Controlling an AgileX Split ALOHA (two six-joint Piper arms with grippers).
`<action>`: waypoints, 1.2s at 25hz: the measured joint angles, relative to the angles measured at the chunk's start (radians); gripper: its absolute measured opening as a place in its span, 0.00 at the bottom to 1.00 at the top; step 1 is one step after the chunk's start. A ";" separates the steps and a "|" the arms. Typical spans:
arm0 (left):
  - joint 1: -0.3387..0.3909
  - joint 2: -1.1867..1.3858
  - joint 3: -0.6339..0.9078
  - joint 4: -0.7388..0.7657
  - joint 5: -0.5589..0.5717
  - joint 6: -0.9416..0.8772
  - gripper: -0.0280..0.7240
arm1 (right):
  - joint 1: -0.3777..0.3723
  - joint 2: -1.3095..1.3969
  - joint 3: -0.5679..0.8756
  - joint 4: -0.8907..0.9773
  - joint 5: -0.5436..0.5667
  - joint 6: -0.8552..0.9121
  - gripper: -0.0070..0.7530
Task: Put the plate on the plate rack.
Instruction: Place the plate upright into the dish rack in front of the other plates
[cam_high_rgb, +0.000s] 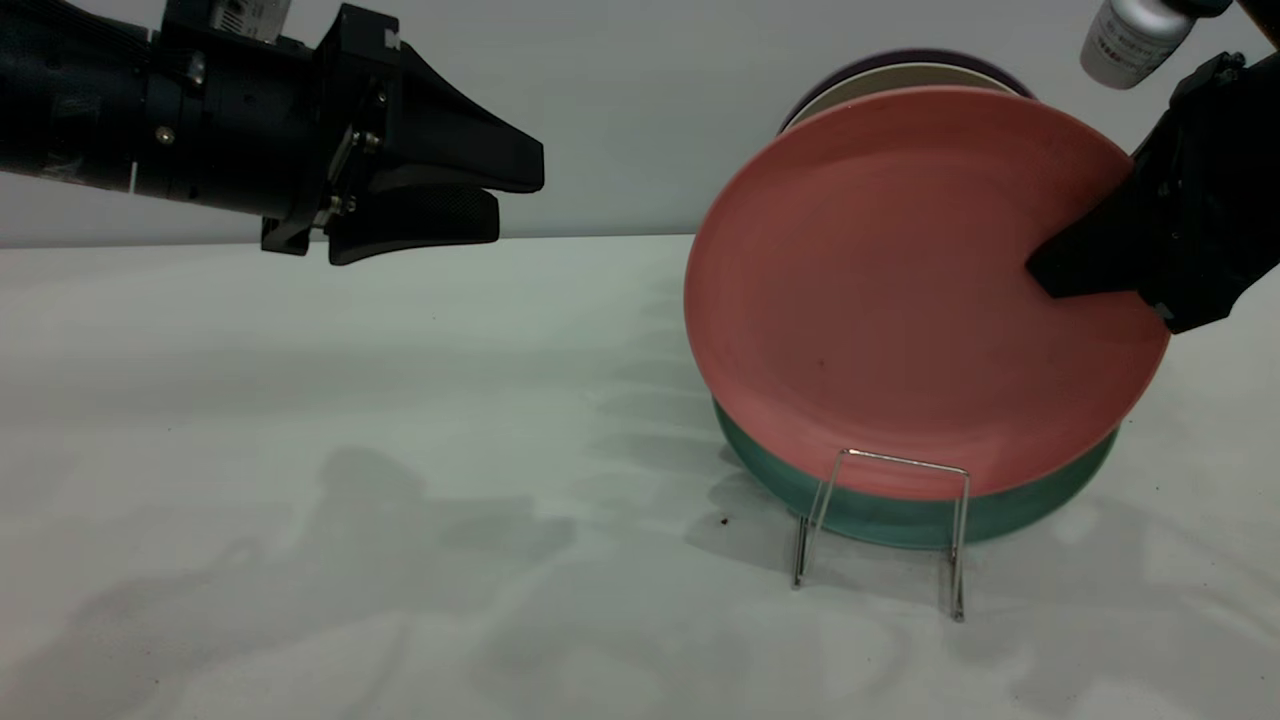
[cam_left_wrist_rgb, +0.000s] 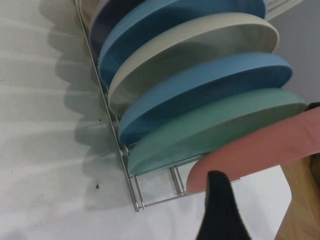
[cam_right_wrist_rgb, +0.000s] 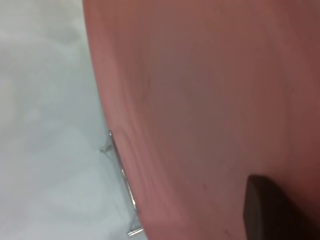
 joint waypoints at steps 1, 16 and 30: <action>0.000 0.000 0.000 0.000 0.000 0.000 0.72 | 0.000 0.000 0.000 0.000 0.002 0.000 0.14; 0.000 0.000 0.000 0.000 0.000 0.003 0.72 | 0.000 0.000 0.000 0.000 0.012 0.000 0.14; 0.000 0.000 0.000 0.000 0.000 0.003 0.72 | 0.000 0.000 0.000 0.000 0.005 0.000 0.17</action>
